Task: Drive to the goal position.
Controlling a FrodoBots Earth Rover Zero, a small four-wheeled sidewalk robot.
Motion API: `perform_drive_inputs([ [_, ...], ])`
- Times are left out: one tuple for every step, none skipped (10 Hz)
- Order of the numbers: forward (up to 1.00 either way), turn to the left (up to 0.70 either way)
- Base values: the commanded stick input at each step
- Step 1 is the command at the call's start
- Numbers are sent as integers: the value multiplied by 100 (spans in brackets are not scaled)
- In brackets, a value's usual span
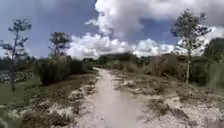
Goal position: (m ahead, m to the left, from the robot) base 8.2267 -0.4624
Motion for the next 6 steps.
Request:
perform_drive_inputs([
  [85,0],
  [85,0],
  [85,0],
  [85,0],
  [85,0],
  [85,0],
])
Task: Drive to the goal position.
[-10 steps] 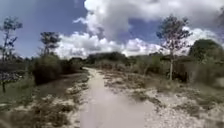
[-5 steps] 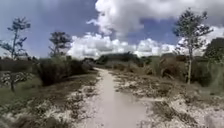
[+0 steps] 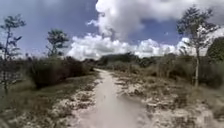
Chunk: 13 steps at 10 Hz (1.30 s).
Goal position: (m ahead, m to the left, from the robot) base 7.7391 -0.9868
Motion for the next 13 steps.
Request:
perform_drive_inputs([
  [85,0],
  [85,11],
  [85,34],
  [85,34],
  [85,14],
  [85,0],
  [85,0],
  [85,0],
  [85,0],
  [85,0],
  [85,0],
  [85,0],
  [85,0],
])
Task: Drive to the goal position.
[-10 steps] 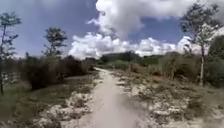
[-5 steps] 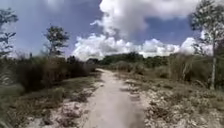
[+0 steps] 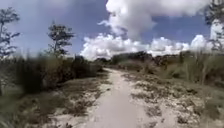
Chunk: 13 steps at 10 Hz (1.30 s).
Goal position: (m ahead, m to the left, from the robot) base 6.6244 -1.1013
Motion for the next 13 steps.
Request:
perform_drive_inputs([
  [85,0],
  [85,0],
  [85,0],
  [85,0],
  [85,0],
  [85,0],
  [85,0],
  [85,0],
  [85,0],
  [85,0],
  [85,0],
  [85,0],
  [85,0],
])
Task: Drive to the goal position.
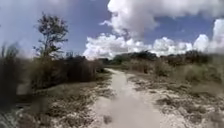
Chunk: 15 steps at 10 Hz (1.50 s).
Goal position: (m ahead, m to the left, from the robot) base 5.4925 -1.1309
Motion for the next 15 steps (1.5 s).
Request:
perform_drive_inputs([
  [85,0],
  [85,0],
  [85,-12],
  [85,-34],
  [85,-34],
  [85,-34],
  [85,0],
  [85,0],
  [85,0],
  [85,-10],
  [85,-34],
  [85,-34],
  [85,-34],
  [85,-33],
  [85,-16],
])
